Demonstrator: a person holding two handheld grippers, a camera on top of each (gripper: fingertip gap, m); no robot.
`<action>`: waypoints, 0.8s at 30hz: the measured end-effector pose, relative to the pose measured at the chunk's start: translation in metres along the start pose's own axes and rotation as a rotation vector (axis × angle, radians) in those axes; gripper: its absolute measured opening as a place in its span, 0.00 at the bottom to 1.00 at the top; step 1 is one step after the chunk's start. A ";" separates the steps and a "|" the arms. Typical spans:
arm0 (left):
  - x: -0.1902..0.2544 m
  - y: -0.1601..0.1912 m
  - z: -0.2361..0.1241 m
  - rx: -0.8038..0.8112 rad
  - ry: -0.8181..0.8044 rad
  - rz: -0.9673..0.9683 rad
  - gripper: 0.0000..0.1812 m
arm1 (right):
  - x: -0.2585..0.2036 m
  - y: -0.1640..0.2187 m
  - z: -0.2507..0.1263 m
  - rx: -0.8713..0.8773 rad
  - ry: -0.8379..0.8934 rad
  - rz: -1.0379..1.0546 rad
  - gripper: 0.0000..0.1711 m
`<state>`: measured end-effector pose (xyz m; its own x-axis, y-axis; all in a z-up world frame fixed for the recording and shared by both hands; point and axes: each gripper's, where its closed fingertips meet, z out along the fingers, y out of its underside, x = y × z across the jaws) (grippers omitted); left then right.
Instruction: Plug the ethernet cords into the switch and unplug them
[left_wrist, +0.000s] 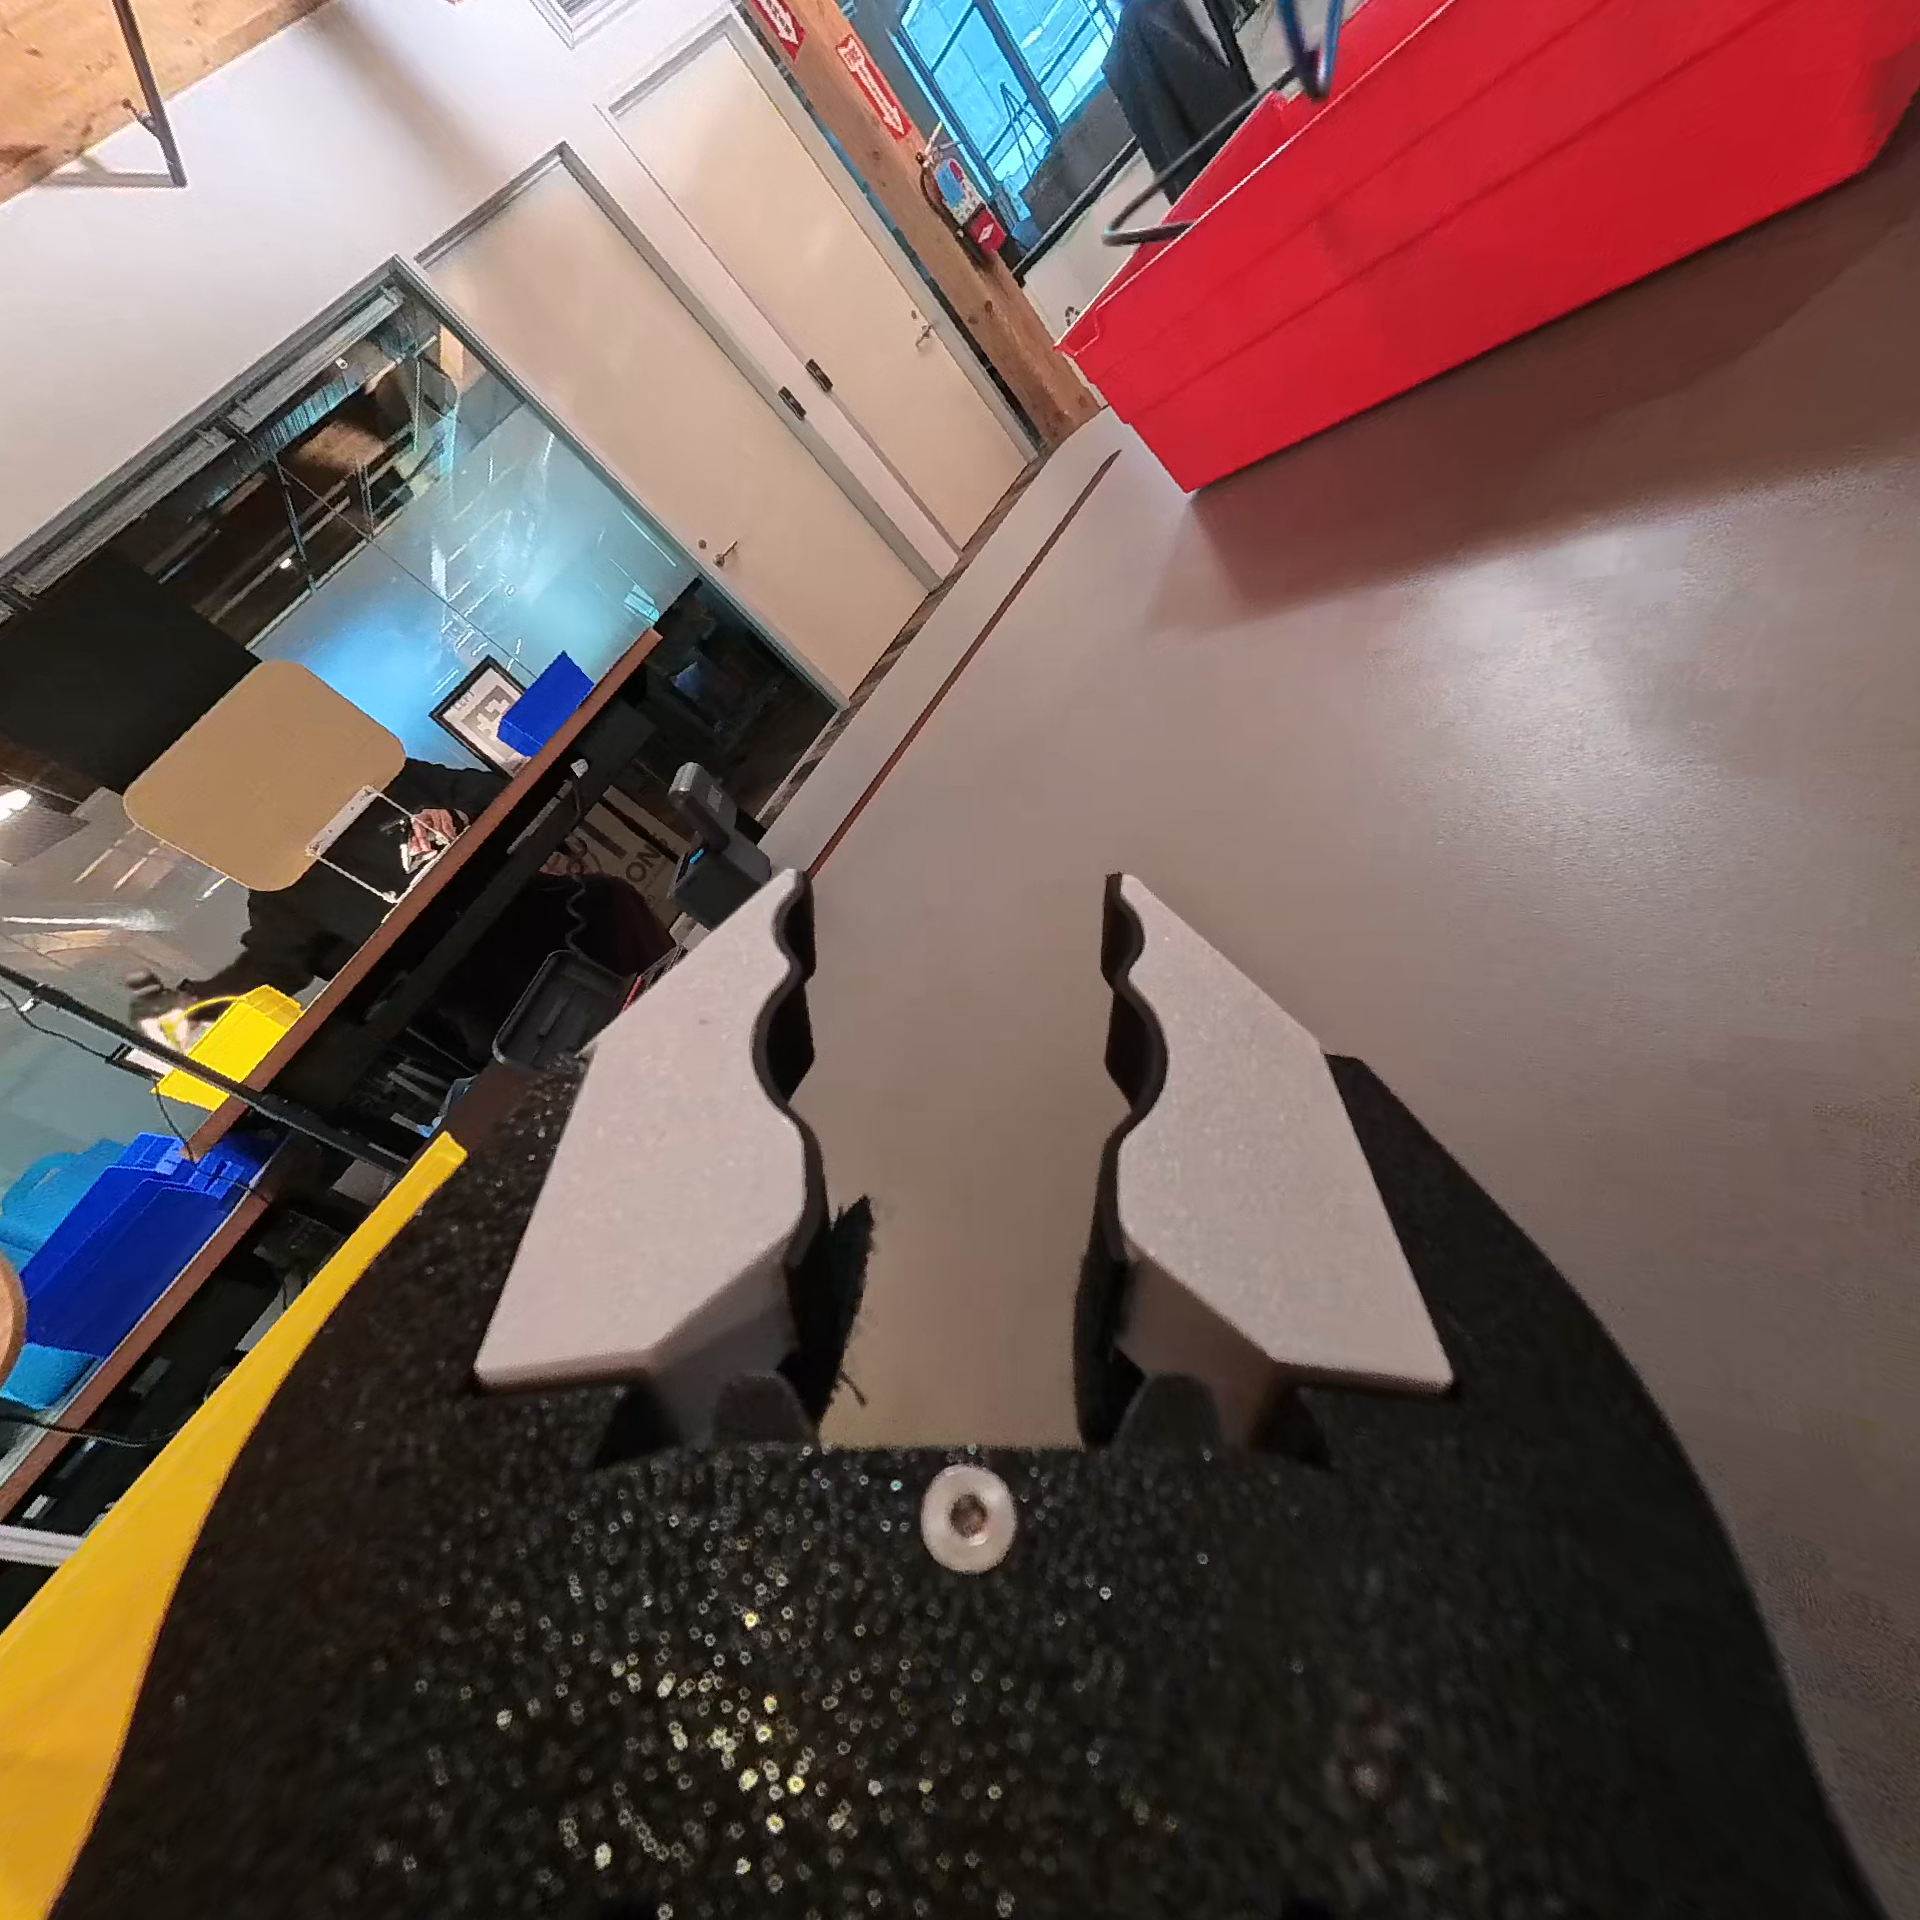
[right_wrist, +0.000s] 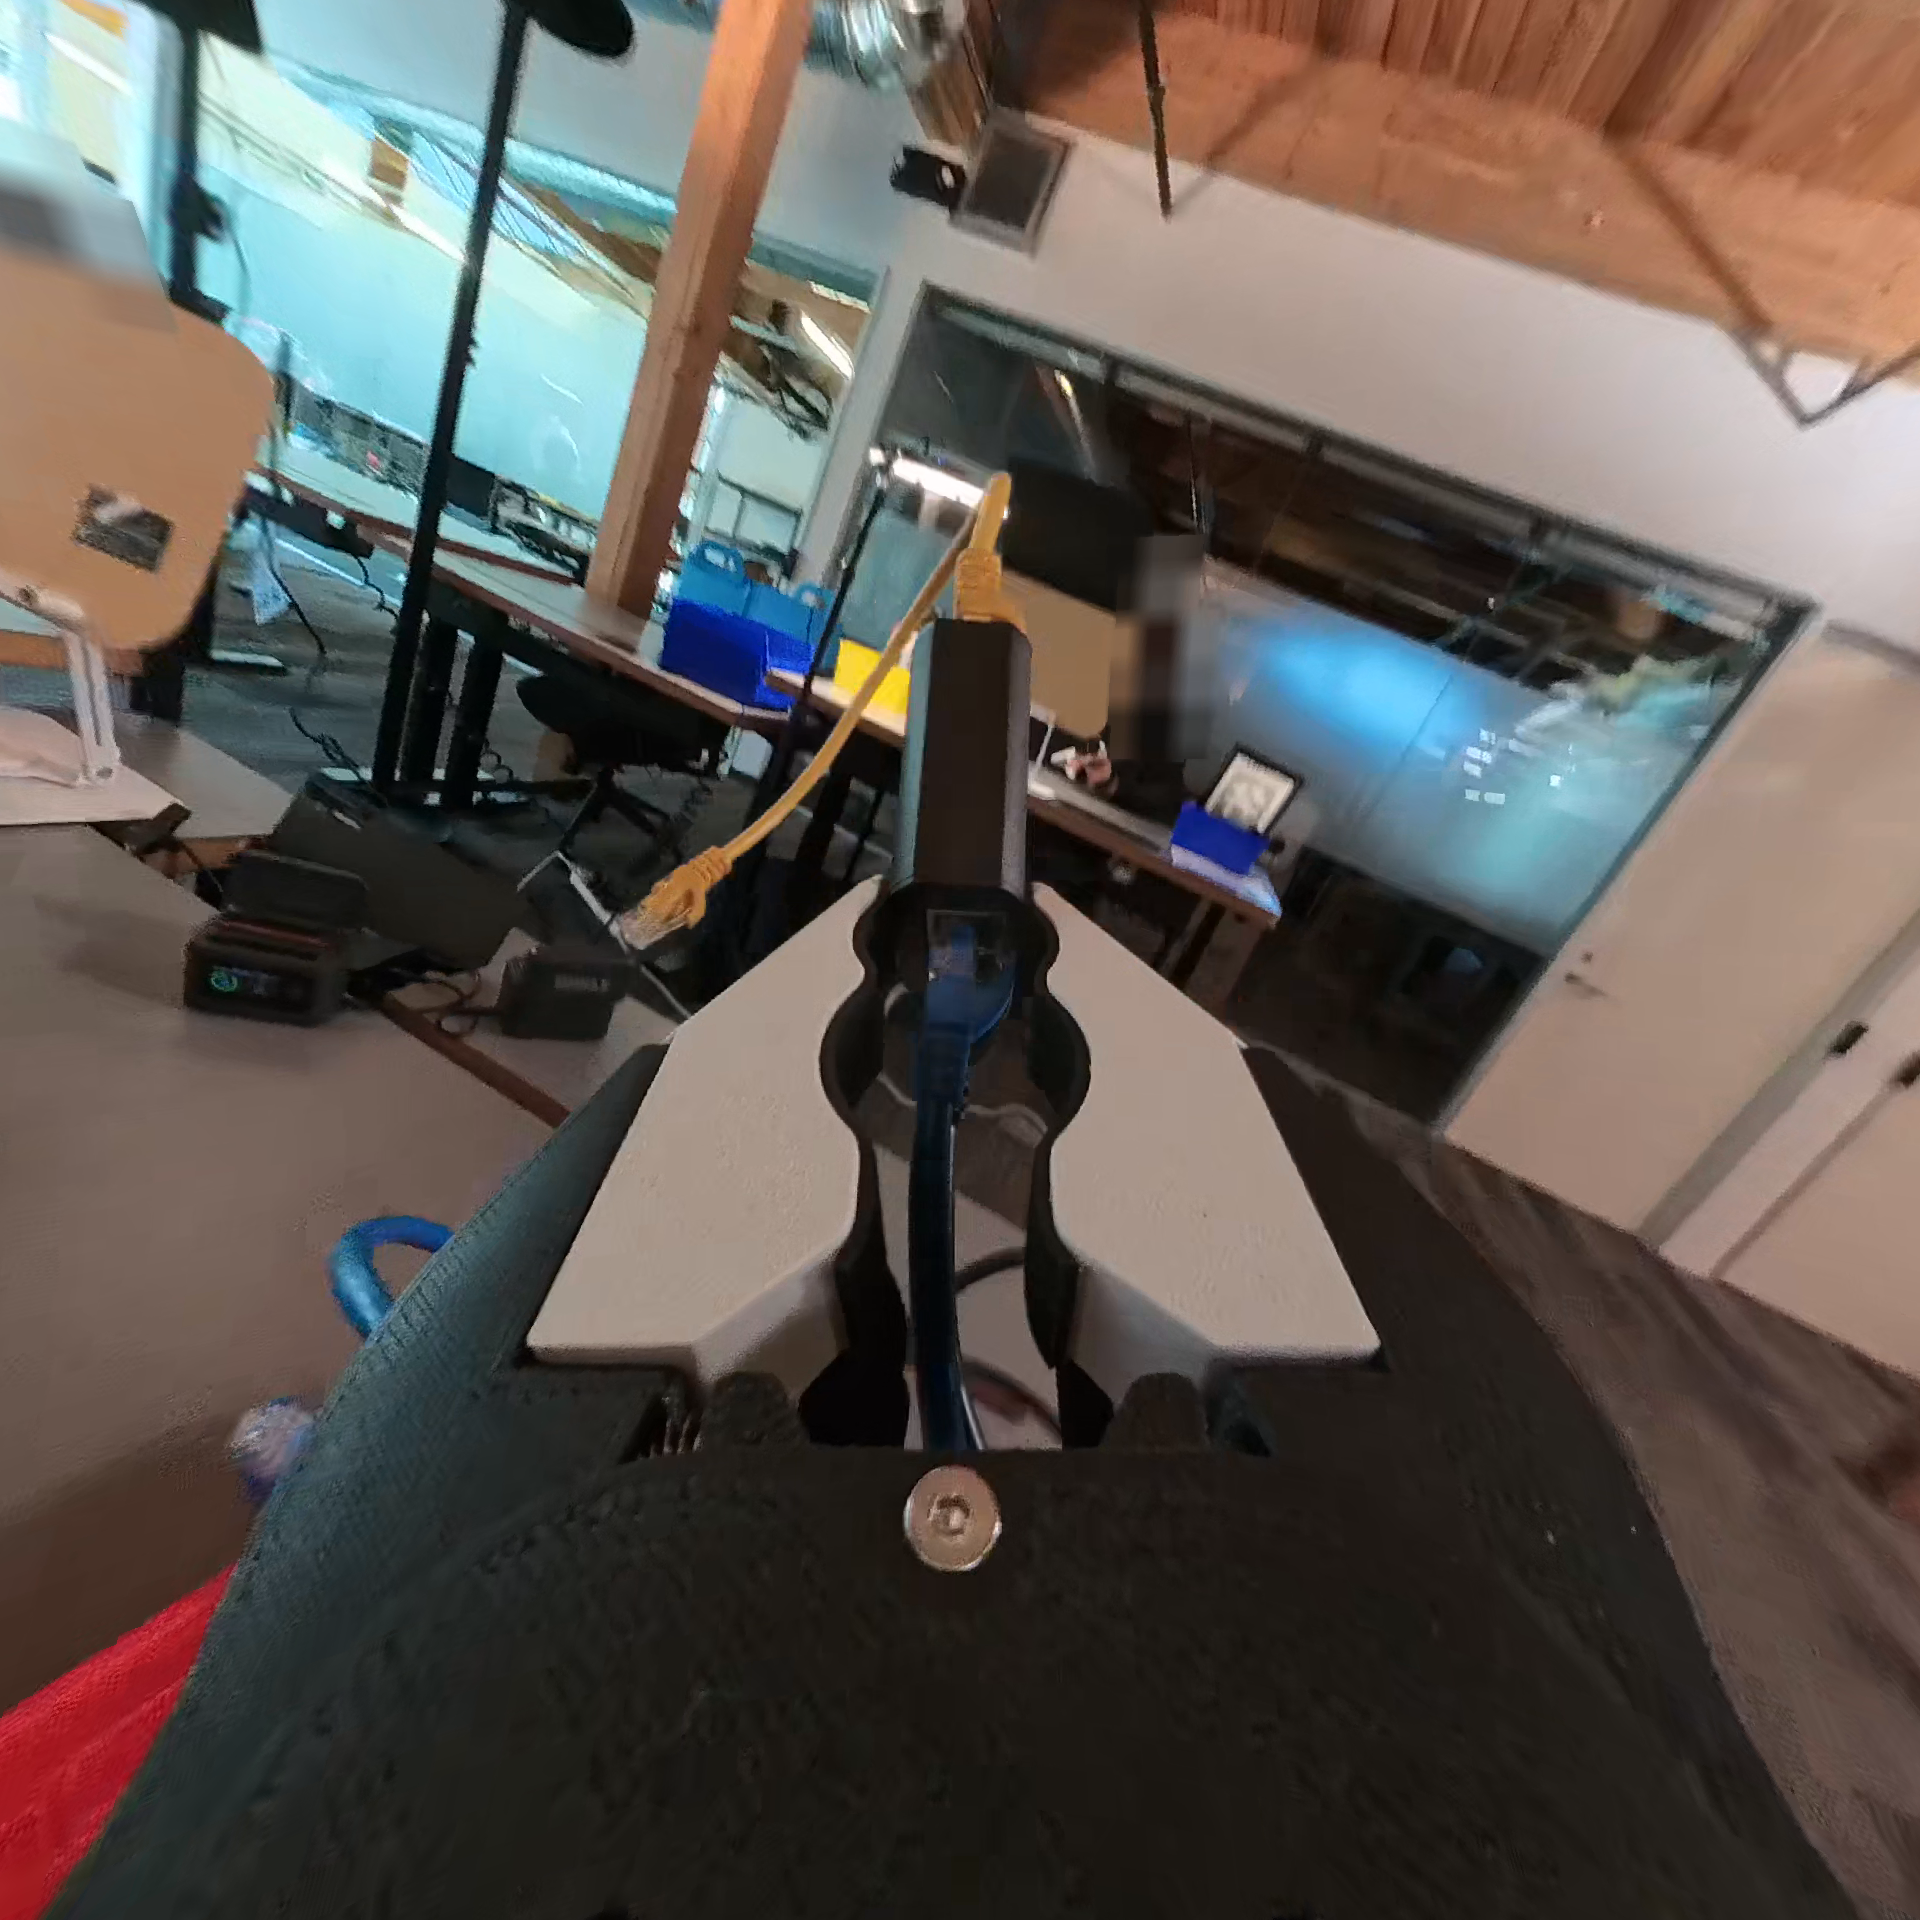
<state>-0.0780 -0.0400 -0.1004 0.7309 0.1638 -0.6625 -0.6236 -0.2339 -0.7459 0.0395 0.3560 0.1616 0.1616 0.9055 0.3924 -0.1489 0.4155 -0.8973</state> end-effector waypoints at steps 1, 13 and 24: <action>0.000 0.000 0.000 -0.001 0.002 0.001 0.30 | -0.001 0.014 0.003 -0.028 0.007 0.007 0.12; 0.002 0.000 0.002 -0.007 0.012 0.007 0.29 | -0.028 0.130 0.007 -0.222 -0.002 -0.163 0.13; 0.007 0.000 0.004 -0.014 0.031 0.029 0.28 | -0.053 0.207 -0.026 -0.649 -0.237 -0.211 0.13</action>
<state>-0.0741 -0.0355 -0.1054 0.7209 0.1274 -0.6812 -0.6408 -0.2517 -0.7253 0.0258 0.3911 -0.0501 -0.1039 0.8368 0.5376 0.4837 0.5148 -0.7078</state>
